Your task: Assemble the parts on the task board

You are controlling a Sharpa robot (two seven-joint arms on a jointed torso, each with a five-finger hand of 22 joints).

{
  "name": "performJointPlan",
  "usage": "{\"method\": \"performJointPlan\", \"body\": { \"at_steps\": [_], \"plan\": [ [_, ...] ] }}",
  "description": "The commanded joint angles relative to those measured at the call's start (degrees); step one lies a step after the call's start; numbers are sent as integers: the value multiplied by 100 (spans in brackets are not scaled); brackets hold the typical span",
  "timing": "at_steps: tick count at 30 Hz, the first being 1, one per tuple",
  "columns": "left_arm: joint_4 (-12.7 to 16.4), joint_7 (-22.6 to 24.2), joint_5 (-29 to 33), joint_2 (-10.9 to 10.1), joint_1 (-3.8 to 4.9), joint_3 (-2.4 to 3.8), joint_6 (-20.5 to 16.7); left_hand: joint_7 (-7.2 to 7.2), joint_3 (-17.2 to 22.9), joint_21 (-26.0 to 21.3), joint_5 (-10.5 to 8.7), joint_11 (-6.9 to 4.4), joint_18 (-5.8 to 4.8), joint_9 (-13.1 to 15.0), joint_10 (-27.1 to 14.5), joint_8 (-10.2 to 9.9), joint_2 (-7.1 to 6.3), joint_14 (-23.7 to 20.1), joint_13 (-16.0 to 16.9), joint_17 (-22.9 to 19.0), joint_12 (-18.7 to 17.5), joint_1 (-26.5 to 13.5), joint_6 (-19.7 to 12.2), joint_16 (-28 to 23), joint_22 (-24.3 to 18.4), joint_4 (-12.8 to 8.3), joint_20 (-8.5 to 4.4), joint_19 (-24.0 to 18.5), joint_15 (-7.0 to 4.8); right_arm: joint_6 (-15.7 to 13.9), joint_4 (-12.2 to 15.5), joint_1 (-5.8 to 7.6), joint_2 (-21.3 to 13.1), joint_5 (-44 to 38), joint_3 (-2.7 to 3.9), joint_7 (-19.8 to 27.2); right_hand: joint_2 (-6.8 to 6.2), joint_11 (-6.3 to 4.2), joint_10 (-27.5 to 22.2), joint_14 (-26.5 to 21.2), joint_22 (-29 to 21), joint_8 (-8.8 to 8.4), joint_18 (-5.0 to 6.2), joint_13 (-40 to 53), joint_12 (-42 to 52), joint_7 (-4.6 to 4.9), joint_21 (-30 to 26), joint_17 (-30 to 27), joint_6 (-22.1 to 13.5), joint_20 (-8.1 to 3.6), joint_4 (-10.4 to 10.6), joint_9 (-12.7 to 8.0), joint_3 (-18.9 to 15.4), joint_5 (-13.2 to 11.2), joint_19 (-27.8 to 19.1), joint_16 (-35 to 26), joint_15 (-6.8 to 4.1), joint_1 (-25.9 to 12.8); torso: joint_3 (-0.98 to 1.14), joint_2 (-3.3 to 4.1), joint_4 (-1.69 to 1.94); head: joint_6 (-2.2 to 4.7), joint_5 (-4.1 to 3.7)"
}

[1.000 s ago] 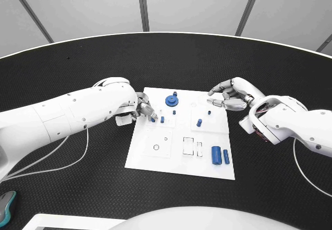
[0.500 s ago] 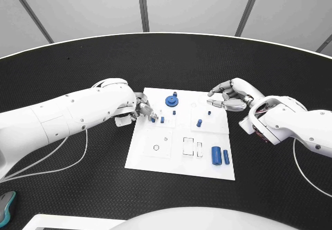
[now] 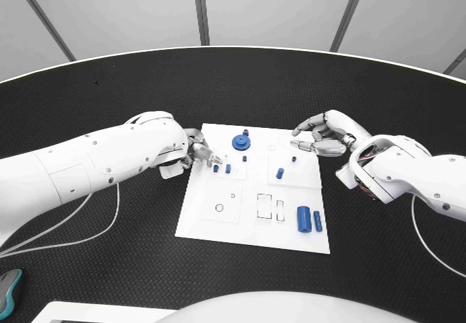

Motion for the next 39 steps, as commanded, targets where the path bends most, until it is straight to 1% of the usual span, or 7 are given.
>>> {"method": "performJointPlan", "body": {
  "at_steps": [1, 10, 12, 15, 21, 34, 39],
  "plan": [
    [44, 47, 130, -57, 1, 1, -93, 8, -226, -26, -83, -12, -67, -19, -38, 41, 23, 227, -17, 3, -18, -81, 8, 4, -11, 191, -18, 17, -39, 1, -9, 0, 6, 0, 0, 1, -18, -35, 2, 418, 652, 18, 104, 641, -30, 0, -23, 727, -38, -42, 22, -9, 6, 15, 214, -24, -30, -23, 0, 0, 2, 11, 0],
    [109, 444, 412, -182, 6, 4, -726, 22, -623, -127, -368, 1, -27, -58, -145, 50, 96, 226, -196, -2, -119, -65, -75, 0, -221, 299, -17, -95, -33, -7, -11, 0, 2, 0, 0, 1, -18, -35, 2, 418, 652, 18, 104, 641, -30, 0, -23, 727, -38, -42, 22, -9, 6, 15, 214, -24, -30, -23, 9, -7, 12, 33, -21],
    [97, 837, 603, -176, 7, 4, -999, 118, -698, -432, -310, 86, 73, -100, -551, -17, 164, 214, -851, -30, -523, 220, -311, -16, -802, 268, 25, -435, 35, -11, -9, 0, -3, 0, 0, 0, -18, -35, 2, 418, 652, 18, 104, 641, -30, 0, -23, 727, -38, -42, 22, -9, 6, 15, 214, -24, -30, -23, 13, -5, 10, 56, -38],
    [71, 1637, 918, -96, 8, 3, -1341, 440, -472, -1376, -273, 362, 320, -245, -1797, -210, 291, -219, -2352, -814, -1520, 1121, -910, -487, -2307, 37, 193, -1443, 298, -18, -6, 0, -4, 0, 0, 1, -18, -35, 2, 418, 652, 18, 104, 641, -30, 0, -23, 727, -38, -42, 22, -9, 6, 15, 214, -24, -30, -23, 11, 5, -7, 97, -61],
    [41, 2707, 828, 105, 8, 2, -1711, 902, 845, -1792, -330, 832, 305, -926, -3198, -974, 143, -1880, -3118, -3069, -2641, 2392, -1379, -1728, -2488, -836, 562, -1987, 707, -24, 0, 0, -1, 0, 0, 1, -24, -37, -3, 417, 647, 20, 105, 635, -36, -2, -28, 724, -40, -42, 15, -10, 7, 17, 213, -26, -31, -11, 6, 13, -20, 163, -127],
    [-210, 3140, -736, 516, 3, -9, -1692, 853, 837, -984, -355, 856, 337, -1568, -3159, -1377, -182, -1251, -4028, -2378, -3239, 2253, -968, -829, -2015, -1324, 662, -1892, 748, -27, 14, 0, 10, 0, 0, -6, -24, -37, -3, 417, 647, 20, 105, 635, -36, -2, -28, 724, -40, -42, 15, -10, 7, 17, 213, -26, -31, -11, 4, 16, -14, 228, -222],
    [-243, 3151, -1372, 581, 0, -146, -1694, 852, 815, -948, -333, 883, 347, -1768, -2998, -1489, -218, -1193, -4388, -2375, -3551, 2200, -789, -677, -1969, -1503, 671, -2147, 756, -25, 20, 1, 14, 0, 0, -6, -18, -38, -2, 418, 657, 26, 102, 636, -35, -4, -20, 726, -36, -42, 11, -9, 14, 21, 217, -26, -31, 0, -1, 14, -10, 231, -245]
  ]
}}
